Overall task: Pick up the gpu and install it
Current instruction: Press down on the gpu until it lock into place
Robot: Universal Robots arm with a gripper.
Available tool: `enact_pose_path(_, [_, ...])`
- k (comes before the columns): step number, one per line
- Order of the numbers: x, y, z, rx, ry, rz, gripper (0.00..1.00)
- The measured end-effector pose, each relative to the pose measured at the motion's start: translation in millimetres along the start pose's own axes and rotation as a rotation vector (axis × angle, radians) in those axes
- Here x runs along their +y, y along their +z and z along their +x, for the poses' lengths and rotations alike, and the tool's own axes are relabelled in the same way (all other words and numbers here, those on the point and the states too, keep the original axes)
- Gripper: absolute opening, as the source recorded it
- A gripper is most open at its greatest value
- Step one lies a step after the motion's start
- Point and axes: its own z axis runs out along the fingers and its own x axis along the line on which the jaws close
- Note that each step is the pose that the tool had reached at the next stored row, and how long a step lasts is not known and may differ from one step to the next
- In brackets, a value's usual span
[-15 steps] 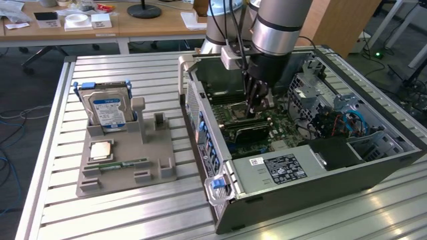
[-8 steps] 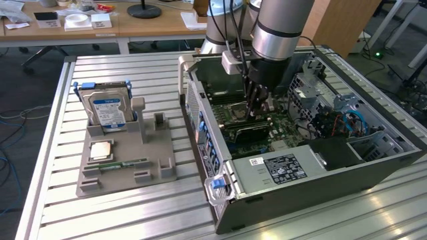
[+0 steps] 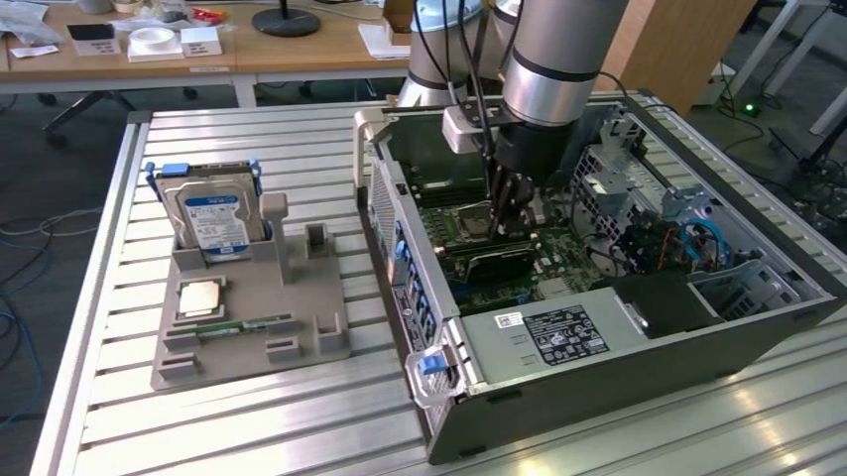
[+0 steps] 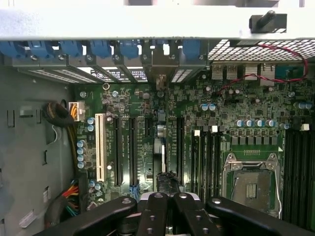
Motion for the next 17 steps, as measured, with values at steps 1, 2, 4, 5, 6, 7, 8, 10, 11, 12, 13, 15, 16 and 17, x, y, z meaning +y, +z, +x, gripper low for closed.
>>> enact_pose_path(1, [0.0,1.2,0.1,0.0002,0.000,-0.0001,0.11])
enact_pose_path(2, [0.0,2.9,0.1,0.0002,0.000,-0.0001,0.11])
enact_pose_path(4, [-0.1,6.1,0.1,0.0001,0.000,-0.0001,0.11])
enact_pose_path(5, [-0.1,6.6,0.1,0.0002,0.000,-0.0001,0.11])
enact_pose_path(6, [-0.1,6.6,0.1,0.0002,0.000,-0.0001,0.11])
enact_pose_path(7, [-0.1,6.5,0.2,0.0003,0.000,-0.0001,0.11])
enact_pose_path(8, [-0.1,6.6,0.1,0.0002,0.000,-0.0001,0.11])
enact_pose_path(10, [-0.1,6.6,0.1,0.0001,0.000,-0.0001,0.11])
enact_pose_path(11, [-0.1,6.6,0.1,0.0002,0.000,-0.0001,0.11])
enact_pose_path(12, [-0.1,6.9,0.1,0.0000,0.000,0.0000,0.11])
enact_pose_path(13, [-0.1,7.5,0.1,-0.0003,0.000,0.0001,0.11])
enact_pose_path(15, [0.0,8.3,0.1,0.0002,0.000,-0.0001,0.11])
enact_pose_path(16, [-0.1,8.4,0.2,0.0003,0.000,-0.0001,0.11])
enact_pose_path(17, [-0.1,8.4,0.2,0.0004,0.000,-0.0002,0.11])
